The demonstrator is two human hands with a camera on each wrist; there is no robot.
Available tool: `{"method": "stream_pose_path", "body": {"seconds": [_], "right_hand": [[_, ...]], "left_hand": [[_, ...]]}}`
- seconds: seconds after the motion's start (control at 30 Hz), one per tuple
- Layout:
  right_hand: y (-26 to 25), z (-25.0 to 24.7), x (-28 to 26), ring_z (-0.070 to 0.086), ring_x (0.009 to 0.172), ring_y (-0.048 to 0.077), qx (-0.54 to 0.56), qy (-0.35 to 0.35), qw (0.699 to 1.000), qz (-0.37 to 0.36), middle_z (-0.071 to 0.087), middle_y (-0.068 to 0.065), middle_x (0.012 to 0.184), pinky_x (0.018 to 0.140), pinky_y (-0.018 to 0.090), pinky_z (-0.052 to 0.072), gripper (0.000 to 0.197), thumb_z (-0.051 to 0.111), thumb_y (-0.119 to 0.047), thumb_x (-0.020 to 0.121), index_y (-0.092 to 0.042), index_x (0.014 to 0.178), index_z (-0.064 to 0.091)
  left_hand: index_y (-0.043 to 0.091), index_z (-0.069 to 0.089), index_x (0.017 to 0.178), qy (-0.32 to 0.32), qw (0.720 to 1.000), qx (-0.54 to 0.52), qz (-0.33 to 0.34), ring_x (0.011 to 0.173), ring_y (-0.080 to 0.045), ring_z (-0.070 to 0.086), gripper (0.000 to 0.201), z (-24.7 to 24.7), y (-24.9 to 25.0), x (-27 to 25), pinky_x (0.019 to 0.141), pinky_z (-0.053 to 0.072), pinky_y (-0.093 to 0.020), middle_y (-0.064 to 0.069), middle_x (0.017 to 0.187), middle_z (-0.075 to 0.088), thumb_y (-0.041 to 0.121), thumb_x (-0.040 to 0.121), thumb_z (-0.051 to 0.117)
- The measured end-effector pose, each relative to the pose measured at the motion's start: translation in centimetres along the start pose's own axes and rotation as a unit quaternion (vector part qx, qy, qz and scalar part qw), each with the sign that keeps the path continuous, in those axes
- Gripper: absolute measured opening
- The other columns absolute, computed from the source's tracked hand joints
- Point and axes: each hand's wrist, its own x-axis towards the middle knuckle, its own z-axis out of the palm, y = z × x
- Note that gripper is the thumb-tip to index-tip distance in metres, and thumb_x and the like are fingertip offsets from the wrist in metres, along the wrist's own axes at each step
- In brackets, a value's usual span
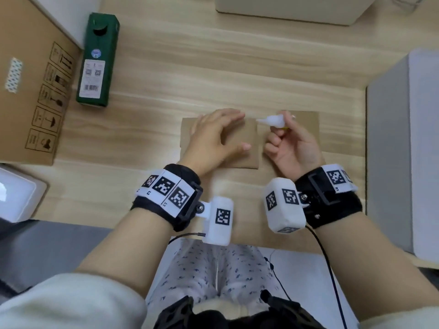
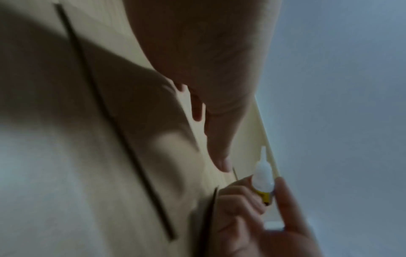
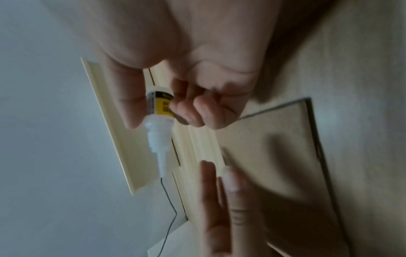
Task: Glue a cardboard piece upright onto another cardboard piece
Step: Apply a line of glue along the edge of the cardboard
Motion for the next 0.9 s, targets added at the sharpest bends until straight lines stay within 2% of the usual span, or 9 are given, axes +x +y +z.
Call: {"method": "stream_pose_path", "body": {"seconds": [0.07,0.1,0.13,0.2,0.37,0.5,0.67,0.77,0.9], "right_hand": [[-0.6,-0.5,0.1,0.041,0.041,0.005,-0.010,0.033,0.999,-0.028,0.047,-0.008,0.048,0.038,0.015,0.033,0.027,0.075,-0.028,0.060,-0.018,0.081,0.060],[-0.7,-0.5,0.1,0.040,0.041,0.004,-0.026,0.046,0.998,-0.045,0.047,-0.009,0.048,0.039,0.015,0.033,0.017,0.067,-0.026,0.071,-0.017,0.083,0.059],[-0.9,-0.4,0.1,0.040,0.041,0.003,-0.047,0.058,0.995,-0.062,0.046,-0.010,0.048,0.039,0.015,0.032,0.008,0.059,-0.024,0.080,-0.016,0.083,0.059],[-0.9,-0.4,0.3,0.039,0.041,0.003,-0.103,0.084,0.987,-0.090,0.045,-0.010,0.047,0.039,0.015,0.031,0.012,0.051,-0.022,0.088,-0.016,0.081,0.058],[-0.5,-0.2,0.5,0.039,0.038,0.009,-0.333,0.116,0.923,-0.157,0.049,-0.010,0.042,0.039,0.022,0.034,0.013,0.059,-0.032,0.083,-0.024,0.074,0.055],[-0.1,0.3,1.1,0.045,0.041,0.000,-0.396,0.109,0.887,-0.211,0.056,-0.011,0.057,0.044,0.011,0.035,0.013,0.061,-0.021,0.084,-0.023,0.075,0.050],[0.0,0.6,1.7,0.049,0.054,-0.004,-0.422,0.079,0.875,-0.224,0.059,0.004,0.078,0.054,0.009,0.037,0.013,0.063,-0.021,0.081,-0.027,0.076,0.052],[0.0,0.8,1.8,0.048,0.060,-0.002,-0.455,0.079,0.856,-0.233,0.056,-0.006,0.073,0.063,0.013,0.039,0.013,0.063,-0.026,0.078,-0.031,0.074,0.052],[0.2,0.8,1.7,0.043,0.054,-0.001,-0.512,0.075,0.821,-0.241,0.052,-0.015,0.065,0.062,0.021,0.036,0.012,0.062,-0.033,0.076,-0.034,0.072,0.050]], "left_hand": [[0.030,0.039,0.133,-0.034,0.993,0.111,-0.010,0.140,-0.011,0.019,0.075,1.0,-0.5,-0.1,0.115,-0.004,-0.046,0.011,0.147,0.034,0.050,0.066,0.066],[0.030,0.035,0.136,-0.043,0.989,0.139,-0.006,0.142,-0.011,0.013,0.077,1.4,-0.6,-0.2,0.113,-0.008,-0.046,0.012,0.150,0.029,0.048,0.068,0.067],[0.029,0.032,0.137,-0.045,0.987,0.153,0.001,0.142,-0.011,0.010,0.079,1.6,-0.7,-0.2,0.113,-0.009,-0.045,0.012,0.152,0.026,0.046,0.069,0.067],[0.029,0.033,0.137,-0.032,0.987,0.157,0.014,0.142,-0.013,0.010,0.080,1.7,-0.9,-0.3,0.114,-0.007,-0.044,0.009,0.152,0.025,0.045,0.068,0.069],[0.036,0.048,0.125,0.038,0.977,0.211,0.014,0.133,-0.020,0.027,0.073,1.5,-1.0,-1.0,0.114,0.008,-0.047,0.004,0.138,0.041,0.059,0.059,0.067],[0.041,0.043,0.128,0.038,0.978,0.205,-0.002,0.135,-0.018,0.023,0.070,1.6,-1.2,-1.5,0.113,0.000,-0.043,0.003,0.142,0.035,0.060,0.064,0.063],[0.043,0.039,0.130,0.016,0.979,0.205,-0.010,0.135,-0.017,0.020,0.071,1.4,-1.1,-1.4,0.113,-0.005,-0.041,0.000,0.140,0.032,0.058,0.066,0.064],[0.045,0.036,0.131,0.000,0.978,0.206,-0.021,0.136,-0.016,0.017,0.074,1.3,-1.0,-1.2,0.113,-0.006,-0.040,0.002,0.140,0.029,0.058,0.064,0.065],[0.046,0.034,0.131,-0.015,0.977,0.213,-0.025,0.136,-0.015,0.016,0.080,1.2,-1.0,-1.2,0.112,-0.007,-0.040,0.002,0.140,0.028,0.057,0.060,0.068]]}}
